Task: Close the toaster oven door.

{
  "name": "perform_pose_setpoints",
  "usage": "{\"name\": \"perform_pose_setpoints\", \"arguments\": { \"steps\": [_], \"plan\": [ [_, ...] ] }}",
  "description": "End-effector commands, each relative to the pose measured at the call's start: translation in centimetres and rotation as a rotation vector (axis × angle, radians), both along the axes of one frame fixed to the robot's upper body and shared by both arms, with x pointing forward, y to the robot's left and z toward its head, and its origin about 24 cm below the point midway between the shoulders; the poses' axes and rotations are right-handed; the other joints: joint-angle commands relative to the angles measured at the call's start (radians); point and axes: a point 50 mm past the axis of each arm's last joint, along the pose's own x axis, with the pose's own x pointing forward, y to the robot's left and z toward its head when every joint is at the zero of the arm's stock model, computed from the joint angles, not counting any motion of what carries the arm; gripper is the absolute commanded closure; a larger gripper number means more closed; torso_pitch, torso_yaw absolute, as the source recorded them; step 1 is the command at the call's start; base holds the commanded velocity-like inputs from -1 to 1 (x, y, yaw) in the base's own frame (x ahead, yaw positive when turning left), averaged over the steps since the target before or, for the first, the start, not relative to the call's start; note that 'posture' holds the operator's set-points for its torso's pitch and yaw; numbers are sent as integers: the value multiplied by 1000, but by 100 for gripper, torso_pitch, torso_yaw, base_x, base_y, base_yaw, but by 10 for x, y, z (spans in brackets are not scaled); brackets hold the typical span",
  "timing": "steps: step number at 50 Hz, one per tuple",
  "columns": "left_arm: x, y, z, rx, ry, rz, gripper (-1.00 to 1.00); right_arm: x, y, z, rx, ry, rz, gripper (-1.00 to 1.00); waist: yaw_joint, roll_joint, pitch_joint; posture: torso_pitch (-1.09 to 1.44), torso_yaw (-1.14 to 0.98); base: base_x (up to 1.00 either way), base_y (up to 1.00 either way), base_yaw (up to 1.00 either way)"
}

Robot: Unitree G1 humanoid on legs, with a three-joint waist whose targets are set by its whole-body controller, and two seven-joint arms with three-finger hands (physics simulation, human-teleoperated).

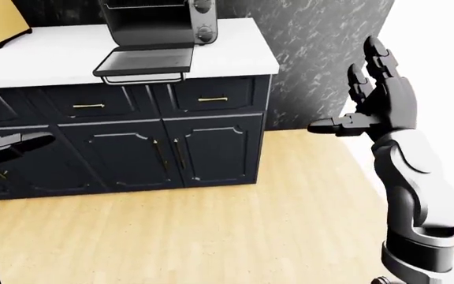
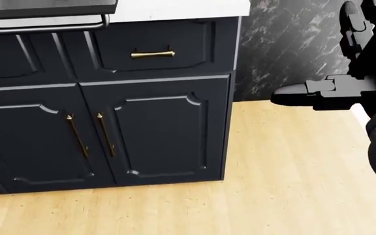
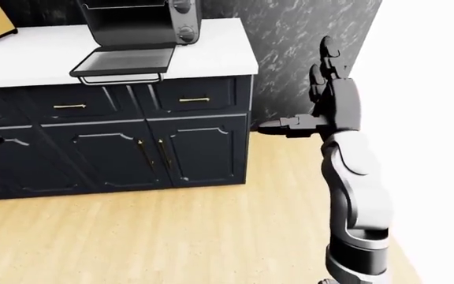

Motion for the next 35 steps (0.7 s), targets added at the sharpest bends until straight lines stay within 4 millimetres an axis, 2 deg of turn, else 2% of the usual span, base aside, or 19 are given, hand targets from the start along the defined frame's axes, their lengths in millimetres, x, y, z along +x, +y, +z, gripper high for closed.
{"name": "perform_pose_setpoints", "arguments": {
  "steps": [1, 2, 3, 4, 5, 6, 7, 8, 9, 10, 13, 14, 16, 22, 26, 29, 31, 34, 35],
  "plan": [
    [-5, -1, 22, 58, -86, 2, -100, -6, 0, 20, -16, -100, 0, -100, -1, 4, -11, 0, 0, 5, 0, 0],
    [-5, -1, 21, 58, -85, 4, -100, -6, 1, 20, -15, -100, 0, -100, -1, 5, -17, 0, 0, 5, 0, 0],
    [-5, 0, 21, 56, -85, 5, -100, -6, 1, 19, -16, -98, 2, -100, -2, 8, -36, 0, 0, 6, 0, 0],
    [-5, 0, 21, 57, -85, 5, -100, -6, 1, 19, -14, -97, 3, -100, -1, 6, -10, 0, 0, 5, 0, 0],
    [-6, 1, 22, 57, -89, 9, -100, -6, 1, 19, -13, -97, 3, -100, -2, 7, -14, 0, 0, 5, 0, 0],
    [-6, 1, 22, 55, -90, 10, -100, -6, 1, 19, -13, -97, 4, -100, -3, 10, -36, 0, 0, 5, 0, 0],
    [-6, 1, 23, 55, -92, 11, -100, -6, 1, 19, -12, -95, 3, -100, -2, 8, -12, 0, 0, 4, 0, 0],
    [-6, 2, 24, 56, -92, 12, -100, -6, 1, 19, -13, -95, 2, -100, -3, 8, -15, 0, 0, 5, 0, 0],
    [-6, 2, 24, 55, -93, 14, -100, -7, 1, 20, -12, -96, 2, -100, -4, 11, -37, 0, 0, 5, 0, 0],
    [-6, 2, 25, 56, -92, 14, -100, -7, 1, 21, -13, -97, 2, -100, -3, 9, -13, 0, 0, 5, 0, 0],
    [-6, 2, 26, 54, -95, 19, -100, -7, 1, 21, -4, -93, 2, -100, -5, 9, -19, 0, 0, 5, 1, 0],
    [-6, 2, 26, 56, -94, 18, -100, -7, 1, 21, -1, -92, 1, -100, -5, 11, -37, 0, 0, 5, 3, 0],
    [-6, 2, 26, 54, -93, 18, -100, -7, 1, 22, 2, -91, -1, -100, -4, 11, -29, 0, 0, 5, 5, 0],
    [-7, 2, 26, 54, -95, 20, -100, -8, 1, 22, -2, -91, 0, -100, -9, 15, -26, 0, 0, 5, 13, 0],
    [-7, 2, 26, 54, -96, 20, -100, -8, 1, 23, -2, -91, 1, -100, -12, 28, -23, 0, 0, 5, 18, 0],
    [-8, 2, 26, 55, -96, 21, -100, -8, 2, 25, -1, -91, 1, -100, -9, 25, -21, 0, 0, 5, 18, 0],
    [-8, 2, 26, 54, -95, 22, -100, -8, 2, 25, 1, -88, -2, -100, -6, 16, -18, 0, 0, 6, 18, 0],
    [-8, 2, 25, 53, -93, 21, -100, -8, 1, 26, 4, -88, -3, -100, -1, -36, -16, 0, 0, 4, 20, 0],
    [-8, 1, 25, 53, -92, 20, -100, -8, 1, 26, 4, -88, -3, -100, -4, -51, -8, 0, 0, 5, 20, 0]
  ]
}}
